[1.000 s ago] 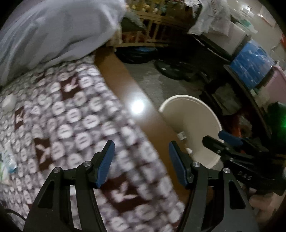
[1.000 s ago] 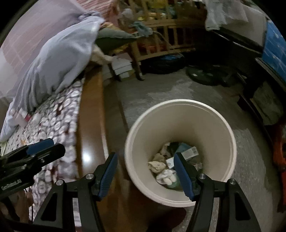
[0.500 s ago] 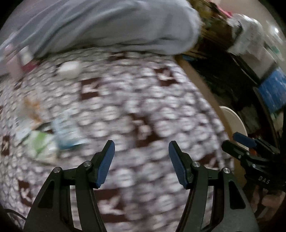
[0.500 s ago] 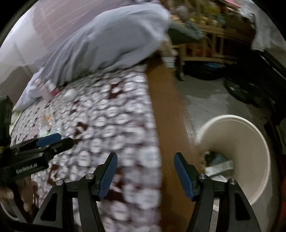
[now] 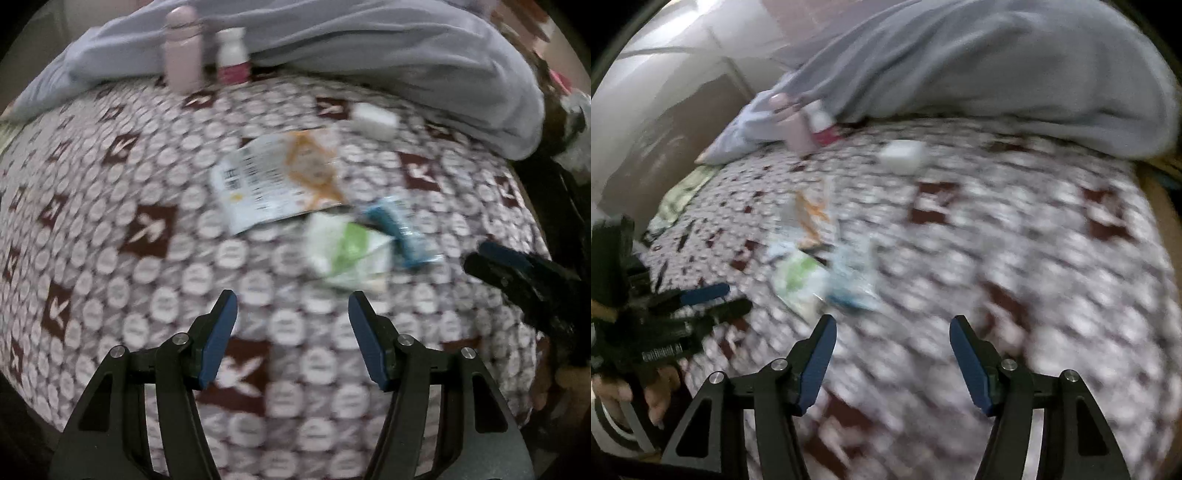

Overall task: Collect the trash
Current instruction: 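Move both open tools back over the remaining trash on the bed, then grasp the light blue snack packet with the right tool while the left tool grasps the green-white packet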

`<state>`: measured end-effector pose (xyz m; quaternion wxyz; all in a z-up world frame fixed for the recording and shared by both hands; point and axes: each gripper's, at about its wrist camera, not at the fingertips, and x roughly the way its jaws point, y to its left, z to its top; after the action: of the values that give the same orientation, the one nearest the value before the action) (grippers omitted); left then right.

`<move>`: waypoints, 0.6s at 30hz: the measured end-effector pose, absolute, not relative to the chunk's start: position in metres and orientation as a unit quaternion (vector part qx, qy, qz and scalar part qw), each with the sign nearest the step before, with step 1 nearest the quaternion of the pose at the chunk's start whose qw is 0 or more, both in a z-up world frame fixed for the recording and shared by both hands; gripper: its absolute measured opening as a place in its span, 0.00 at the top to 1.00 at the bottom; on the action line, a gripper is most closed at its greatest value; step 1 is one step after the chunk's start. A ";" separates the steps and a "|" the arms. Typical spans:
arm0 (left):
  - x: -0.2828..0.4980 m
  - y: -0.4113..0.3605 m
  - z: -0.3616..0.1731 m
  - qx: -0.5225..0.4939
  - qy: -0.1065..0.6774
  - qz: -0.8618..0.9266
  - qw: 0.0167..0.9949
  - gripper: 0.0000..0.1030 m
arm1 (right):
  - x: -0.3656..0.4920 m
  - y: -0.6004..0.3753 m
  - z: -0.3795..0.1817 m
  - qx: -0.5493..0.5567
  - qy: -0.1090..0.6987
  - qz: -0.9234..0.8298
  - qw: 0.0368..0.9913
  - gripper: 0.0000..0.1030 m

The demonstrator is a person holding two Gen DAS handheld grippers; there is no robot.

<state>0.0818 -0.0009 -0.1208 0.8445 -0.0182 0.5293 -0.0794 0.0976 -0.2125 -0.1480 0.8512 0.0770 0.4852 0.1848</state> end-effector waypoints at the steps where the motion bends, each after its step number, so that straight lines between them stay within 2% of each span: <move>1: 0.081 0.003 -0.122 -0.022 0.531 -0.078 0.843 0.41 | 0.106 -0.203 -0.152 0.074 0.488 0.189 0.849 0.48; 6: 0.087 0.008 -0.136 -0.032 0.542 -0.082 0.836 0.41 | 0.148 -0.168 -0.183 0.059 0.520 0.186 0.832 0.57; 7: 0.090 0.007 -0.141 -0.032 0.545 -0.083 0.834 0.41 | 0.153 -0.166 -0.189 0.060 0.526 0.187 0.827 0.64; 10: 0.102 -0.002 -0.152 -0.038 0.553 -0.099 0.827 0.41 | 0.148 -0.174 -0.185 0.058 0.514 0.181 0.837 0.68; 18: 0.144 -0.018 -0.163 -0.089 0.539 -0.110 0.830 0.43 | 0.110 -0.230 -0.150 0.035 0.483 0.135 0.864 0.69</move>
<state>0.1445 -0.0184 -0.1633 0.8300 -0.0890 0.5394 -0.1101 0.1101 -0.2302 -0.1504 0.8642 0.0354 0.4834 0.1348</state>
